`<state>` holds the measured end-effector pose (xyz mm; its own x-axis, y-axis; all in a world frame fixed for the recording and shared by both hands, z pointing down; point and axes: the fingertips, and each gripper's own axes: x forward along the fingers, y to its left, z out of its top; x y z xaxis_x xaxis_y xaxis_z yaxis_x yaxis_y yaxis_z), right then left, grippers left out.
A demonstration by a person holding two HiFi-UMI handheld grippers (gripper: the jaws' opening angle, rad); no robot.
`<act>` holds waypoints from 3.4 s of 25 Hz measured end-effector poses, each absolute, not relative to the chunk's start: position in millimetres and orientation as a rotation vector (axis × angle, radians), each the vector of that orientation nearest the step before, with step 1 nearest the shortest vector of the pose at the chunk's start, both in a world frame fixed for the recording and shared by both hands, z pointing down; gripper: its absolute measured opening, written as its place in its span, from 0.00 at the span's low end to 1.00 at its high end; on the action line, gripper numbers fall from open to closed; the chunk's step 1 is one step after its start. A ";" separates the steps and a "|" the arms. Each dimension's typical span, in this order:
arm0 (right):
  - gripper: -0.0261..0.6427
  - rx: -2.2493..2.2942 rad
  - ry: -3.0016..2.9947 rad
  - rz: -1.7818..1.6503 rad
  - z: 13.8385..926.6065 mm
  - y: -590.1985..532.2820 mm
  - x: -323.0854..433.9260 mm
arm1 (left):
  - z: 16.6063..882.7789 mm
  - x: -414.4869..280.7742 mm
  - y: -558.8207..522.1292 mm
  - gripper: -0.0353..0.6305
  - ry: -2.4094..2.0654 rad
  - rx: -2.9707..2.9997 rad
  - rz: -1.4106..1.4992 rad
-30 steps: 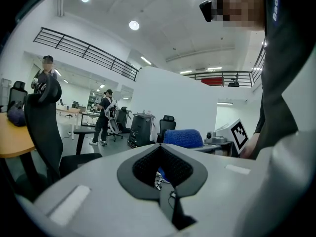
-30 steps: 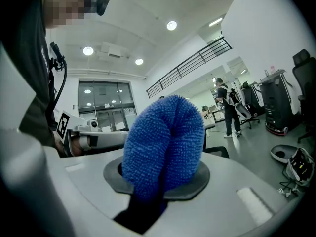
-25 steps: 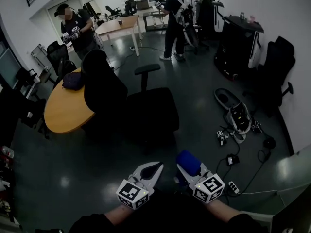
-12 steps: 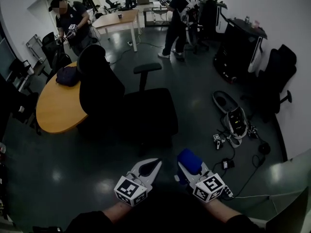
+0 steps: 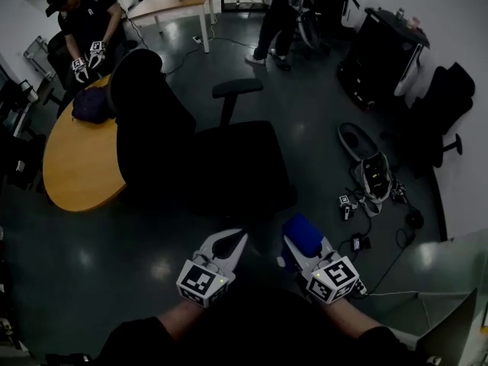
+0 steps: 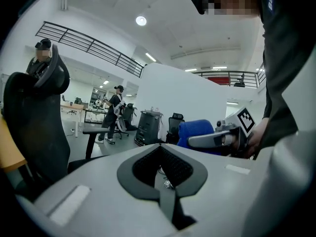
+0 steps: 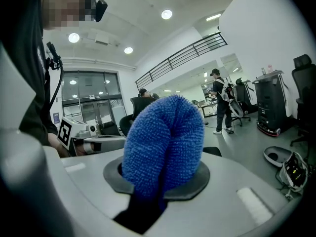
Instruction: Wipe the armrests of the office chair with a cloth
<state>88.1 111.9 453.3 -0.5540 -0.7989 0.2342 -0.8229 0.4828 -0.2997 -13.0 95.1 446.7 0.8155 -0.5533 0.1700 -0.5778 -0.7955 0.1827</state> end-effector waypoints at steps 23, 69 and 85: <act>0.20 1.638 -2.390 0.587 492.6 -6.5 143.8 | 551.2 -56.1 13.0 0.08 -0.870 2.649 0.404; 0.20 1.018 -2.262 0.594 646.3 -95.3 57.7 | 673.9 -23.7 9.6 0.08 -0.973 2.382 0.570; 0.20 0.775 -2.381 0.502 644.5 -83.7 -42.6 | 673.3 -22.1 9.1 0.08 -0.970 2.393 0.538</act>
<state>-42.6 -83.7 644.5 -0.6637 -0.4092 0.6262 -0.6273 0.7605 -0.1680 -22.1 9.1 673.3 0.6685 -0.5271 0.5246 -0.7241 -0.6222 0.2976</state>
